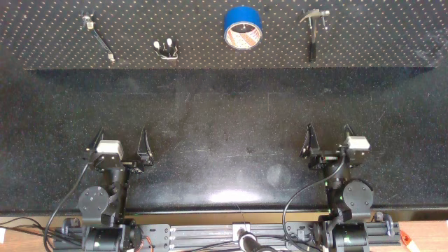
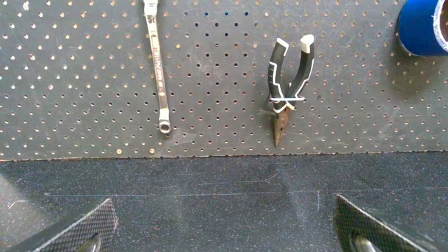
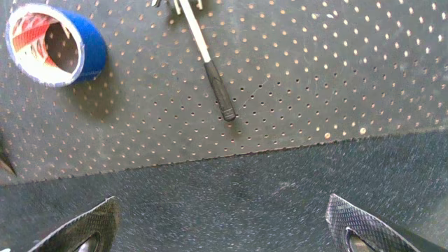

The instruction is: Place Tools Onto Pegboard

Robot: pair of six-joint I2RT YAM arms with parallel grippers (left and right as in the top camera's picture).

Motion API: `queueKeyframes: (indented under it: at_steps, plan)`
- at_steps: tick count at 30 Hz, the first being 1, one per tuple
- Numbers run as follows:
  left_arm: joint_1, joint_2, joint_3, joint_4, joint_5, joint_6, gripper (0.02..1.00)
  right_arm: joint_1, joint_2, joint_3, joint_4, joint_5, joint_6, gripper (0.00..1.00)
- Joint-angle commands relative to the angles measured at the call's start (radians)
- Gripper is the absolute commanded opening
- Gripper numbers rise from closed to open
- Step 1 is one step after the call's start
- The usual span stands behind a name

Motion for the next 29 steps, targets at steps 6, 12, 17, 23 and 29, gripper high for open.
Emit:
queueKeyframes:
  at_steps: [6,12,17,23,29]
  plan:
    - [-0.003,-0.005,-0.002,-0.006,0.011,0.013,1.000,0.005,-0.012,-0.003,-0.004,-0.023,-0.119,0.963]
    - [-0.003,-0.005,-0.002,-0.006,0.011,0.013,0.996,0.005,-0.012,-0.003,-0.004,-0.023,-0.119,0.963]
    - [-0.003,-0.005,-0.002,-0.006,0.011,0.013,0.996,0.005,-0.012,-0.003,-0.004,-0.023,-0.119,0.963]
    - [-0.003,-0.005,-0.002,-0.006,0.011,0.013,0.996,0.005,-0.012,-0.003,-0.004,-0.023,-0.119,0.963]
    - [-0.003,-0.005,-0.002,-0.006,0.011,0.013,0.996,0.005,-0.012,-0.003,-0.004,-0.023,-0.119,0.963]
